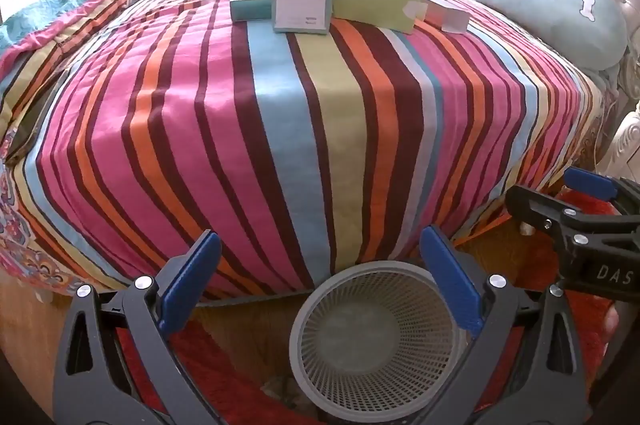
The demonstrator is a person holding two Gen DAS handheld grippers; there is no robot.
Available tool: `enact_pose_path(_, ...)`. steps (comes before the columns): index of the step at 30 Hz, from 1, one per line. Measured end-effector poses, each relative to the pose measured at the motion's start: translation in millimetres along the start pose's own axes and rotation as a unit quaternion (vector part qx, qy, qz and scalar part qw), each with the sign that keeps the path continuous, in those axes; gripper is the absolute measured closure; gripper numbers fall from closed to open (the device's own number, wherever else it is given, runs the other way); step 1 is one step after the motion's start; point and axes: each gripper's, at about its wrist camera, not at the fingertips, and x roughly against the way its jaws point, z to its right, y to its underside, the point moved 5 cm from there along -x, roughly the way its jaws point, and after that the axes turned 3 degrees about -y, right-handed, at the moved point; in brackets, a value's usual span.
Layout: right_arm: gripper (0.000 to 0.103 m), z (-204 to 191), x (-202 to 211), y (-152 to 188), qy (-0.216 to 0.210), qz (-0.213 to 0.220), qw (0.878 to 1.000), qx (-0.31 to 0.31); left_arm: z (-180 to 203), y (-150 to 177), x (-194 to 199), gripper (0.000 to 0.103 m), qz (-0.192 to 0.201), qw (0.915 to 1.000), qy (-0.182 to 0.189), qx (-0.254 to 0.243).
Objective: Collect trash
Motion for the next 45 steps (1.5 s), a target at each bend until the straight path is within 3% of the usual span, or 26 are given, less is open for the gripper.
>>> enact_pose_path(15, 0.007, 5.0, 5.0, 8.3, 0.003, -0.003, 1.0, -0.021, 12.1, 5.8, -5.2, 0.006, -0.013, 0.9998, -0.01, -0.014)
enact_pose_path(27, 0.007, 0.1, -8.7, 4.3, -0.008, -0.014, 1.0, -0.004, -1.6, 2.9, -8.6, 0.006, -0.022, 0.9993, -0.029, 0.01)
enact_pose_path(32, 0.007, 1.9, -9.9, 3.5, 0.013, -0.03, 0.999, -0.003, 0.6, -0.6, -13.4, 0.006, -0.024, 0.9994, -0.025, -0.003)
enact_pose_path(45, 0.007, 12.6, -1.3, 7.7, 0.019, -0.006, 1.0, -0.016, 13.4, -0.3, -17.5, 0.006, -0.025, 0.9996, -0.009, -0.013)
